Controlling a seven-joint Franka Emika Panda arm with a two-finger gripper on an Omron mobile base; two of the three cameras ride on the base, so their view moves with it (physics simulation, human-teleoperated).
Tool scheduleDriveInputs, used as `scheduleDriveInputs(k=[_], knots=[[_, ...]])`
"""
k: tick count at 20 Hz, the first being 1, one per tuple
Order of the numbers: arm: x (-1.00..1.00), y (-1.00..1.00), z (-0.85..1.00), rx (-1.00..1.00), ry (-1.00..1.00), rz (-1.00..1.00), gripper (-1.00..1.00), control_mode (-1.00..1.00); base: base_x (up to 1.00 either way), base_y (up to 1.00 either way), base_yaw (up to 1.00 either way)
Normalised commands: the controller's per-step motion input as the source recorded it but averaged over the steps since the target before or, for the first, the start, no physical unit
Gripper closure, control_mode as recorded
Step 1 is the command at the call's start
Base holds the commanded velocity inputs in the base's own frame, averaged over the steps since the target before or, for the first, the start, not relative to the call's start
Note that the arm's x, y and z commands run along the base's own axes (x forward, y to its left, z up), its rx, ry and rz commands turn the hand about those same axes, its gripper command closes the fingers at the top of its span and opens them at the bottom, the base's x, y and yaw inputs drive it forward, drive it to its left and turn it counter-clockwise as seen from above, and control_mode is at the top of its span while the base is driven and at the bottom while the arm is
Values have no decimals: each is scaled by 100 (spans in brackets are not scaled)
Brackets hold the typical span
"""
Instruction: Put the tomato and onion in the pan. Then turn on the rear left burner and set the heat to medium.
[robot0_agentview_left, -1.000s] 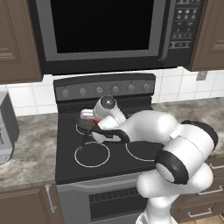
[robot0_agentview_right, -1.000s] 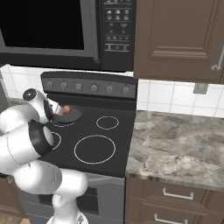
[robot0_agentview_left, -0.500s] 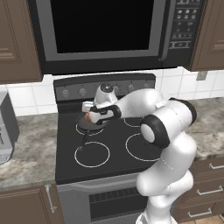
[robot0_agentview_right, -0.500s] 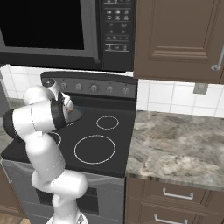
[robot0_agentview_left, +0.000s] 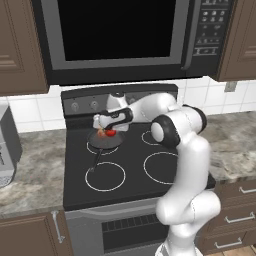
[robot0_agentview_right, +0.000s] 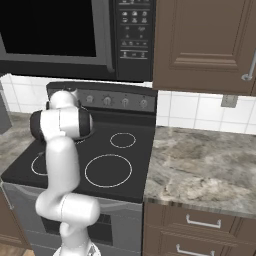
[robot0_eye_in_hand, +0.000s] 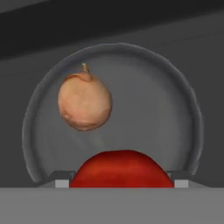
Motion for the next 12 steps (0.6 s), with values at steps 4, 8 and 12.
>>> scheduleDriveInputs(k=[4, 8, 12], knots=[[49, 9, -47, 0, 20, 0, 100, -100, 0, 0, 0], [35, 17, -47, -2, 17, 0, 100, -100, 0, 0, 0], [24, 19, -38, -2, 14, 0, 100, -100, 0, 0, 0]])
